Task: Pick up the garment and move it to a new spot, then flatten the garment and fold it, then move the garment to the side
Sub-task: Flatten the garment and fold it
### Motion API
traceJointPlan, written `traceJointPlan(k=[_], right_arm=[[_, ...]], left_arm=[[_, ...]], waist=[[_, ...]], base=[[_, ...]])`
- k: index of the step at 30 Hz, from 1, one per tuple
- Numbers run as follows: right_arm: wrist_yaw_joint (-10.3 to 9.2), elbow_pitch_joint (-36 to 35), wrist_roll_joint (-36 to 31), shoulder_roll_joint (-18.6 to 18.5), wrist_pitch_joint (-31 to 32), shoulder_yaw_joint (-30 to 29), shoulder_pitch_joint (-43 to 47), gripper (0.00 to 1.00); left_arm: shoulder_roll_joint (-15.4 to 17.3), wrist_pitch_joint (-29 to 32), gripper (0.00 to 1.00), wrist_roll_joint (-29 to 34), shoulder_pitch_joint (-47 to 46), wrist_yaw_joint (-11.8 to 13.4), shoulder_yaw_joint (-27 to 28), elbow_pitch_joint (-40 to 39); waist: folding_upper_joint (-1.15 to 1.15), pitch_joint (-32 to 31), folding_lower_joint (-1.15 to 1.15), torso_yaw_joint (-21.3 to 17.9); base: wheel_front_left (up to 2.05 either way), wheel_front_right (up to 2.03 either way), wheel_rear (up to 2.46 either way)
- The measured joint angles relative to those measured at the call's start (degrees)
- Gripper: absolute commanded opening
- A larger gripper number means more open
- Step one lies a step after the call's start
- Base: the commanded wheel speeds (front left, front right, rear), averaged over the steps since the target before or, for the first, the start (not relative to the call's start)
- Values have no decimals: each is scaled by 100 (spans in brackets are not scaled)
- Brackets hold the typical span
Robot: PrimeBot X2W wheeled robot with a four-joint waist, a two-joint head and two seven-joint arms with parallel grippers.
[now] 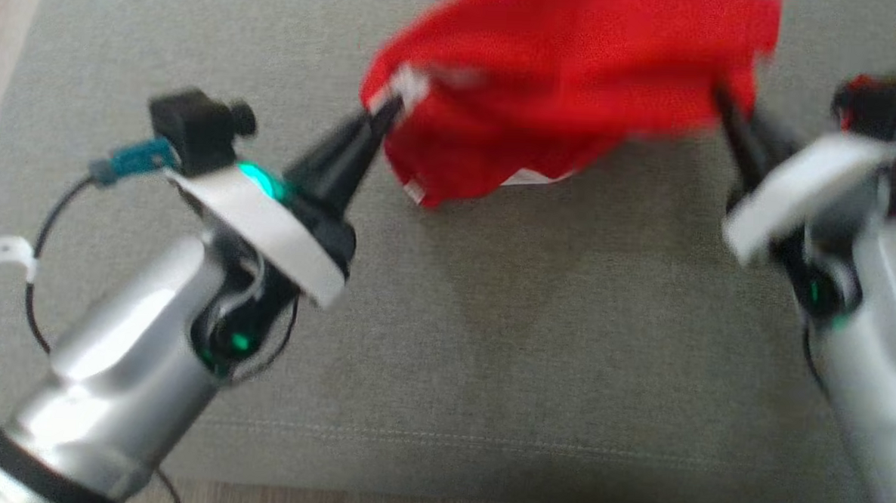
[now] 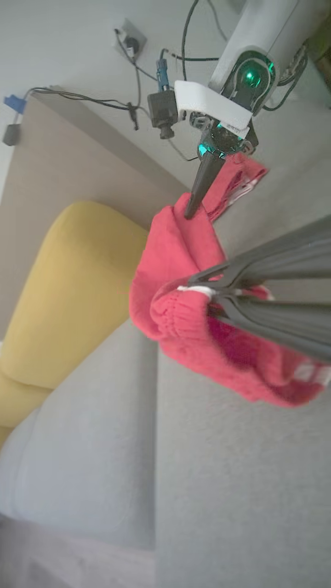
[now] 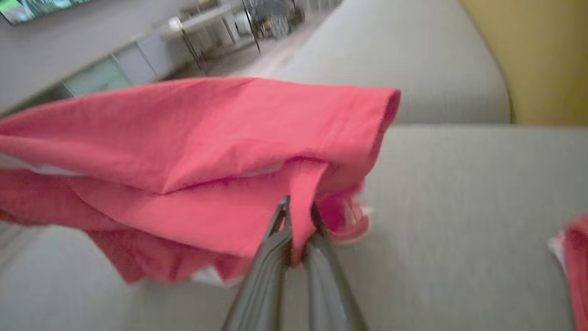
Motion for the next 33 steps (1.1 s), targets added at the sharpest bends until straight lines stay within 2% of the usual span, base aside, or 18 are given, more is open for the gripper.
traceJointPlan(k=[4, 7, 12, 14, 16, 19, 22, 25, 27, 29, 33], right_arm=[[-1, -578, 246, -314, 762, -51, 1328, 0], [-1, -1211, 388, -359, 1110, -218, 1894, 0], [0, -2258, 626, -328, 1177, -887, 1869, 0], [-1, -2608, 631, -371, 1461, -1116, 1708, 0], [-1, -2835, 632, -535, 2126, -1034, 1653, 0], [-1, -3112, 705, -896, 3171, -705, 1893, 0], [0, -3450, 898, -1138, 3861, -559, 2352, 0], [-1, -3820, 1056, -1173, 3844, -767, 2570, 0], [0, -4049, 1042, -1060, 3326, -1111, 2455, 0], [-1, -4087, 989, -982, 3059, -1374, 2231, 0], [-1, -4070, 994, -962, 3287, -1356, 2375, 0]], left_arm=[[322, 436, 0, -345, 342, 0, -482, -176], [538, 676, 0, -633, 406, 0, -761, -466], [621, 579, 0, -1426, 214, 0, -464, -1017], [737, 736, 0, -1745, -153, 0, -274, -1035], [932, 1405, 0, -1941, -561, 0, -428, -958], [1128, 2536, 0, -1959, -808, 0, -1054, -829], [1155, 3121, 0, -2153, -738, 0, -1405, -840], [1199, 2948, 0, -2157, -797, 0, -1289, -939], [1178, 2462, 0, -2036, -895, 0, -1068, -1004], [1152, 2003, 0, -1914, -1012, 0, -836, -942], [1220, 2186, 0, -2001, -964, 0, -1088, -928]], waist=[[0, 27, 0, -119], [0, 14, 0, -187], [0, -25, 0, -255], [0, -79, 0, -265], [0, -150, 0, -259], [0, -178, 0, -222], [0, -163, 0, -198], [0, -154, 0, -199], [0, -132, 0, -205], [0, -139, 0, -219], [0, -198, 0, -243]], base=[[0, 0, 0], [0, 0, 0], [0, 0, 0], [0, 0, 0], [0, 0, 0], [0, 0, 0], [0, 0, 0], [0, 0, 0], [0, 0, 0], [0, 0, 0], [0, 0, 0]])
